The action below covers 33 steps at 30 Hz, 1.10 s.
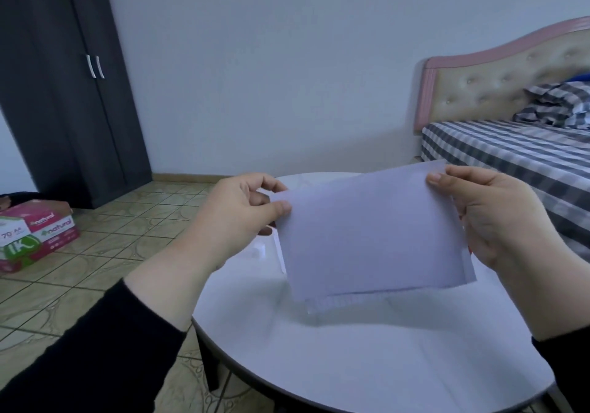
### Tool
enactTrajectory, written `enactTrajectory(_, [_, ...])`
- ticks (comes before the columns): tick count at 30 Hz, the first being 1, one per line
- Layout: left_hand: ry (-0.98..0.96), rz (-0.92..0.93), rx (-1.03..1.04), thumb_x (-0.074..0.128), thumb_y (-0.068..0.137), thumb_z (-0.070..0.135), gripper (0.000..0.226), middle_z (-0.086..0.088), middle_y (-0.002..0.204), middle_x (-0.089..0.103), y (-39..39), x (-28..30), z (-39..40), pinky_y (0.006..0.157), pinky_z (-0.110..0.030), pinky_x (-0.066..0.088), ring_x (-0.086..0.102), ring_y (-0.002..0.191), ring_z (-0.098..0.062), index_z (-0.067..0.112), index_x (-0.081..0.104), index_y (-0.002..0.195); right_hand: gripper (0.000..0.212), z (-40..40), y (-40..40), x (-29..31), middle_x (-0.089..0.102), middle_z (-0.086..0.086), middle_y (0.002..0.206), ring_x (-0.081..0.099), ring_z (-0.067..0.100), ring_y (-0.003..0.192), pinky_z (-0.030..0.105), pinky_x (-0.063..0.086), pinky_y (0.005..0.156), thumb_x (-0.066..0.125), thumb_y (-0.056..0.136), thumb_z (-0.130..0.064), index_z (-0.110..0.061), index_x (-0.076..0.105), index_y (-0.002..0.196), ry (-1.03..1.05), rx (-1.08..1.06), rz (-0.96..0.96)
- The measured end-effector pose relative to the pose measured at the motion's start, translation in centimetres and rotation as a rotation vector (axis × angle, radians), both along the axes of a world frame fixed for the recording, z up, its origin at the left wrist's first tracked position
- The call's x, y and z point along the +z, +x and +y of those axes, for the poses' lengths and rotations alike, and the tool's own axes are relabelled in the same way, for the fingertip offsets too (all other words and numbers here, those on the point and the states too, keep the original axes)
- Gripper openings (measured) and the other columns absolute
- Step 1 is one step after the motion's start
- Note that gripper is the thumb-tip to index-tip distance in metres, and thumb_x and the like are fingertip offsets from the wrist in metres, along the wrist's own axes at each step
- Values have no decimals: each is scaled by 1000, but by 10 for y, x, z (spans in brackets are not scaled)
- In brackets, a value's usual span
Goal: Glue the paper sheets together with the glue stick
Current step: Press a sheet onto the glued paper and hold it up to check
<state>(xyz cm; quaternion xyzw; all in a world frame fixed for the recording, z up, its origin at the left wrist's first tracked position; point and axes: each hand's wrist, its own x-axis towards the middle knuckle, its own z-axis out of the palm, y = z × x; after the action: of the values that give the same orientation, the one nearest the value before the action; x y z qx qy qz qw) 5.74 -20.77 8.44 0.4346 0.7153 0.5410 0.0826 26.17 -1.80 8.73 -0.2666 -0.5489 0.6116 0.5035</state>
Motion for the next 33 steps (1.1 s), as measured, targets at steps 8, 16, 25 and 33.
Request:
enactTrajectory(8, [128,-19,13,68,88,12,11,-14,78,69,0,-12,7,70,-31,60,65,75,-23,4,68,82,21,4,-4,-4,75,9,92,71,15,72,25,57,60,75,78,-7,-7,72,98,-30,-3,72])
enactTrajectory(16, [138,-179,21,74,82,10,38,-2,57,54,0,-5,6,76,-28,59,68,64,-16,3,49,56,15,4,-3,-7,75,8,94,69,16,73,26,54,62,74,79,-11,-12,74,94,79,-36,50])
enactTrajectory(25, [165,-142,86,82,74,17,28,-23,80,66,1,-4,5,70,-32,40,54,70,-19,-1,61,70,13,10,-6,-11,73,10,98,66,18,79,31,54,79,74,80,-9,-11,73,92,153,-36,49])
enactTrajectory(33, [335,-324,-11,76,79,12,13,-13,87,75,7,1,4,92,-33,54,72,86,-25,0,72,80,8,12,-6,-12,73,1,84,65,14,71,26,51,71,73,80,-7,-15,72,83,103,-50,83])
